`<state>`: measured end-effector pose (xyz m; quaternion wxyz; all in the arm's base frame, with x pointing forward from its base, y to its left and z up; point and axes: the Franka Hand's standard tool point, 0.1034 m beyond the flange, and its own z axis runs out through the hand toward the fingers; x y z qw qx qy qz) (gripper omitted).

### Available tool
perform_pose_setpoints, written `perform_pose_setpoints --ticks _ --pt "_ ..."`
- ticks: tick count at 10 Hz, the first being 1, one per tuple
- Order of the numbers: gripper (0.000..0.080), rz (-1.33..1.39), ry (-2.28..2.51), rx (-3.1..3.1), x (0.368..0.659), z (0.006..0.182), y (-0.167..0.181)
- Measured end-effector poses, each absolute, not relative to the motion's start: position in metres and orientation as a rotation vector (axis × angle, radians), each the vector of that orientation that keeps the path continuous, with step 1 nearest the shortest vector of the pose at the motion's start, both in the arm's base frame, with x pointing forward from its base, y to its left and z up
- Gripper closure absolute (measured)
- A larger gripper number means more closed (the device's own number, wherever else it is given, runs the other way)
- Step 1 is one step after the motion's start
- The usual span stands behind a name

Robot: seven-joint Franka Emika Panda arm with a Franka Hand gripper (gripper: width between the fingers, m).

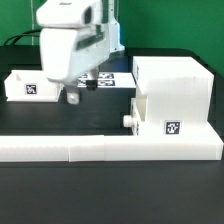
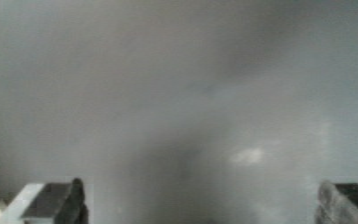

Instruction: Assemble drawer

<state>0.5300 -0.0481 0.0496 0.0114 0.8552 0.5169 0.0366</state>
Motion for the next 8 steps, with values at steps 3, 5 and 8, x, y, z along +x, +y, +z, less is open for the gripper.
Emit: perform_pose_setpoints --ticks 3,5,8 --pt "0.0151 0.143 1.246 2.856 0.501 0.051 -0.064" --pt "0.0151 0.149 1.034 2.955 0.500 0.050 -0.062" --pt "0.0151 0.154 0.765 3.052 0.500 0.050 -0.061"
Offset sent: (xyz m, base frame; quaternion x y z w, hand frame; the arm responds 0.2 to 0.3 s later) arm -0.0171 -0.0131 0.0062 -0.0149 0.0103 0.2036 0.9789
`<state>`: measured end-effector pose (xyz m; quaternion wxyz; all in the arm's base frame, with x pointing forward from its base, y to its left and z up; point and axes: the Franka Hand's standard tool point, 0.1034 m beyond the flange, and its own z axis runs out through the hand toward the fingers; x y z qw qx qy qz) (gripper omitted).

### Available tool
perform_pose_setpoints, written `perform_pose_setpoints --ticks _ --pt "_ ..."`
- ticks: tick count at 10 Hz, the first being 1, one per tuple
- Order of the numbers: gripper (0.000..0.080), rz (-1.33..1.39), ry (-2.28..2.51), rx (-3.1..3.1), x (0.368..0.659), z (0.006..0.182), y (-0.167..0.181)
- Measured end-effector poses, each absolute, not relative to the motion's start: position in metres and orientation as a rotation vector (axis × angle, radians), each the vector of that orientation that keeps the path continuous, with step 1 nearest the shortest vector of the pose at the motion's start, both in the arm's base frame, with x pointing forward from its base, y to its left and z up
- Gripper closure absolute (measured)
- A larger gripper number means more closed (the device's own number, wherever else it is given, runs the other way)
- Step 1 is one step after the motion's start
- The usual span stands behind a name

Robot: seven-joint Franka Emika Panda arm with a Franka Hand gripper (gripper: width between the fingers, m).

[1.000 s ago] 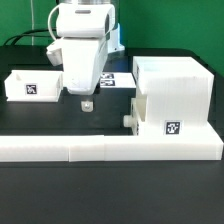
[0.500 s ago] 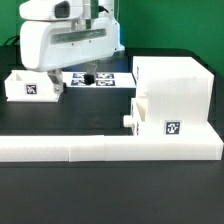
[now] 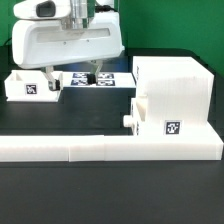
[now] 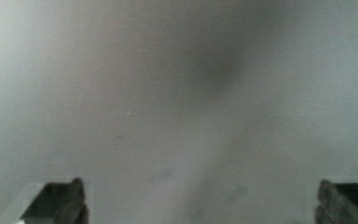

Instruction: Assemble drawer

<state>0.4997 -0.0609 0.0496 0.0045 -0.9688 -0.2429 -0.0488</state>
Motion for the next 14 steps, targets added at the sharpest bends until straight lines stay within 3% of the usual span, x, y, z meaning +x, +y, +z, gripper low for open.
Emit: perform_pose_setpoints --ticks 2,5,8,14 --pt "0.0151 -0.154 -0.574 -3.067 0.497 0.049 -0.060" --pt "0.0151 -0.118 -0.406 -3.113 0.460 0.050 -0.060" --pt "0.0151 -0.110 -0.466 -3.128 0.435 0.050 -0.096" --pt "0.0151 -0.108 -0.400 -3.134 0.432 0.048 -0.098"
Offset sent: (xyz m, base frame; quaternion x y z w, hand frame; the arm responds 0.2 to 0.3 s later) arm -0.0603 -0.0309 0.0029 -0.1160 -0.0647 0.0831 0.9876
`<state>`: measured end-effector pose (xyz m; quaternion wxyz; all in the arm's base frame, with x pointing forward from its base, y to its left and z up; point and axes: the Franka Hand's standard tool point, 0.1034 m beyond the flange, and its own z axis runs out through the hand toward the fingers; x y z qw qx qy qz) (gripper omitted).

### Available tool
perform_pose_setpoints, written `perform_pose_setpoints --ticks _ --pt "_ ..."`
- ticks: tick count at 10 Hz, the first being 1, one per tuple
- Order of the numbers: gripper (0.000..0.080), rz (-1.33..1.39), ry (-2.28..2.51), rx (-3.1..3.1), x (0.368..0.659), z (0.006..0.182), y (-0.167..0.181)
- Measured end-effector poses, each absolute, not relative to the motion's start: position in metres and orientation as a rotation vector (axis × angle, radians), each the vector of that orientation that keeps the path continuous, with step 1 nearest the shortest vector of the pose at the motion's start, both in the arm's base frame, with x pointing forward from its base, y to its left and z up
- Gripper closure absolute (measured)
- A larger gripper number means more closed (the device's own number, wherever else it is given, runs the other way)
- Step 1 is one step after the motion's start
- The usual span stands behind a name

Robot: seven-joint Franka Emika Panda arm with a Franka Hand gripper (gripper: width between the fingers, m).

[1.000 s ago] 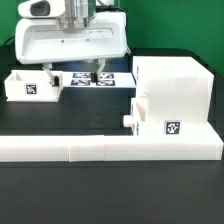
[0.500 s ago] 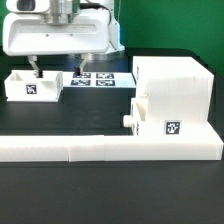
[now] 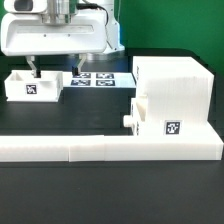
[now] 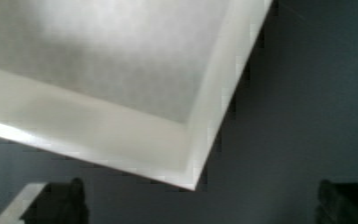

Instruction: Assemble drawer

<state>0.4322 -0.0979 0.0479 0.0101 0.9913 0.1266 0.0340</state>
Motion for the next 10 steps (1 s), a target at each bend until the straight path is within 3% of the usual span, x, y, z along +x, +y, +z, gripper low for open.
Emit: perform_pose_setpoints --ticks 1,7,10 --pt "0.0151 0.091 0.178 3.123 0.425 0.043 -0.098" --pt "0.0151 -0.002 0.102 3.126 0.370 0.011 -0.094" --pt "0.0151 0.011 0.108 3.119 0.366 0.006 -0.093"
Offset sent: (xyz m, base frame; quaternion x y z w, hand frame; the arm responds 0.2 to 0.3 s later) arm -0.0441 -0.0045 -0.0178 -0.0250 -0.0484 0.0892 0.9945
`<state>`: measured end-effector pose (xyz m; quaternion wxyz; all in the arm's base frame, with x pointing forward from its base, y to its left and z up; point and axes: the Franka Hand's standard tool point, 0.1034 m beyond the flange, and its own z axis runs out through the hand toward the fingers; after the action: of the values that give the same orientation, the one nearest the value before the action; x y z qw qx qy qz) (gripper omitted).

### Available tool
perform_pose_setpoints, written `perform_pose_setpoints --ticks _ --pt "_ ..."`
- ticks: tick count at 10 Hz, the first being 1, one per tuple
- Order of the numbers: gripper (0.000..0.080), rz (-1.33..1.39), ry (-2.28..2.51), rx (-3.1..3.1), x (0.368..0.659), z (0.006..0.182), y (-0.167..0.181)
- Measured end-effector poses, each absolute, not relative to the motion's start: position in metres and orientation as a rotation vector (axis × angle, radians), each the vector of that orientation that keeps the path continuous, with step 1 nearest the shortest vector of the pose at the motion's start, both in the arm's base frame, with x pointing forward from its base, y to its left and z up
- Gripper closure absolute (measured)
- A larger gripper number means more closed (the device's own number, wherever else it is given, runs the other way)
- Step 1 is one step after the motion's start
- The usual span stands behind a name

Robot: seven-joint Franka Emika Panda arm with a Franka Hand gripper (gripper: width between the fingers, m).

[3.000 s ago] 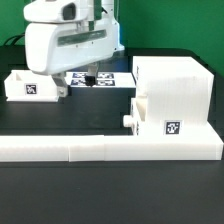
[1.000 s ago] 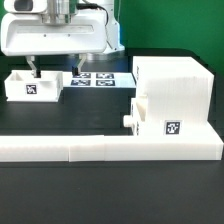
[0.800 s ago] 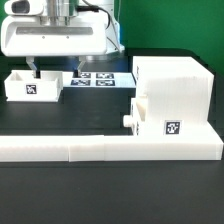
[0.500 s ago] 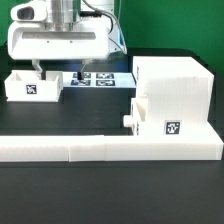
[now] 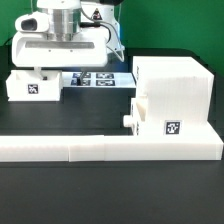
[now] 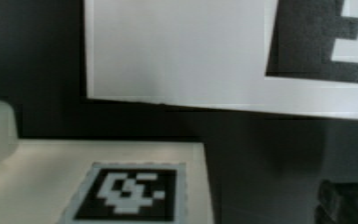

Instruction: Assemble drawer

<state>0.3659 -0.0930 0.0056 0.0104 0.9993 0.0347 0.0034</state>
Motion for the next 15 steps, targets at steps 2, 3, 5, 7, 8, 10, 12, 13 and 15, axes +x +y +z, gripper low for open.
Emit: perform_pose_setpoints --ticks 2,3,5,7,8,10,12,13,15 --pt "0.0151 0.016 0.121 3.117 0.3696 0.0046 -0.0915" --pt "0.0151 0.021 0.142 3.115 0.3699 0.0047 -0.0921" --pt "0.0151 0.032 0.186 3.109 0.3708 0.0051 -0.0929" --pt "0.0151 0.032 0.187 3.109 0.3709 0.0051 -0.0929" --pt "0.0151 0.032 0.187 3.109 0.3709 0.0051 -0.0929" --pt "0.0151 0.032 0.187 3.109 0.3709 0.0051 -0.0929" --pt "0.0151 0.032 0.187 3.109 0.3709 0.0051 -0.0929" --pt "0.0151 0.032 0.187 3.109 0.3709 0.0051 -0.0929" --pt "0.0288 0.032 0.187 3.109 0.3709 0.0051 -0.0929"
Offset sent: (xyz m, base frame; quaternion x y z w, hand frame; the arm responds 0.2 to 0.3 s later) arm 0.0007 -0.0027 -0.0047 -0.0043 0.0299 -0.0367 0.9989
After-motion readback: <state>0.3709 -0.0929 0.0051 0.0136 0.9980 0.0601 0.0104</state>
